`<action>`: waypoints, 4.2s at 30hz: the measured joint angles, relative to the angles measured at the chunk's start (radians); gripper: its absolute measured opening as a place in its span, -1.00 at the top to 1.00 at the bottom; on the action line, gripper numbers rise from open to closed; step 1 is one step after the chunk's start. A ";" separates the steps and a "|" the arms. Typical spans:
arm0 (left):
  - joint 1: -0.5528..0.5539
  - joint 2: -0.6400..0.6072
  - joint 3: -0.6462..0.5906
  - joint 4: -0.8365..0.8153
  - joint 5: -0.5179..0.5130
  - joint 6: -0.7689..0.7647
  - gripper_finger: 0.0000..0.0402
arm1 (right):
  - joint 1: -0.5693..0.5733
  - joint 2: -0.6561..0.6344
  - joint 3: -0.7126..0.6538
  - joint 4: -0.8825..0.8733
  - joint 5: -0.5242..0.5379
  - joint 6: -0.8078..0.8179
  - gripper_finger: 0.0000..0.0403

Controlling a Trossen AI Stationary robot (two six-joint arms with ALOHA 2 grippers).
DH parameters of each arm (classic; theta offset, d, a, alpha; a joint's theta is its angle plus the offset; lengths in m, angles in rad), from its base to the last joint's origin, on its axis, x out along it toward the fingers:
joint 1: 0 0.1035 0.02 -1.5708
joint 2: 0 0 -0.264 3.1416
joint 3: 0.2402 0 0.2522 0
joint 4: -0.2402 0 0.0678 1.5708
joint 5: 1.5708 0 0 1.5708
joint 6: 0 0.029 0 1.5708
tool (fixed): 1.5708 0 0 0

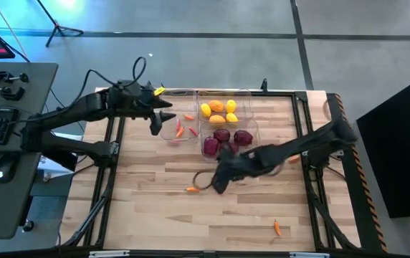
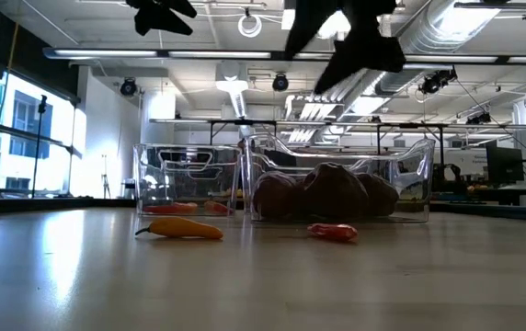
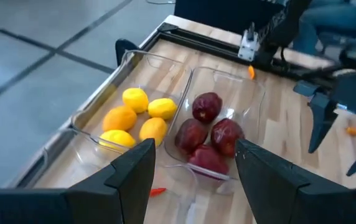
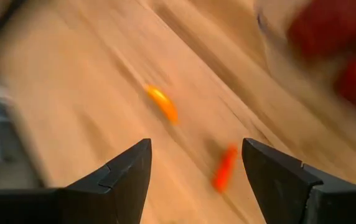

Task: Sort produce into baskets
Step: Put the red chili pepper into the top left transparent bin, then put the orange chili pepper into the top left transparent bin

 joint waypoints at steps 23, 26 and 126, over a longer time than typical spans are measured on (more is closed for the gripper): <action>0.000 0.000 0.000 -0.054 0.003 0.069 -0.04 | -0.008 0.535 0.337 -0.418 -0.185 0.259 -0.14; 0.000 0.000 0.000 -0.054 0.003 0.062 -0.04 | -0.001 0.545 0.338 -0.412 -0.207 0.252 0.02; -0.578 0.733 -0.163 0.354 0.072 -0.013 -0.04 | 0.040 -0.491 -0.352 -0.269 0.349 0.236 -0.19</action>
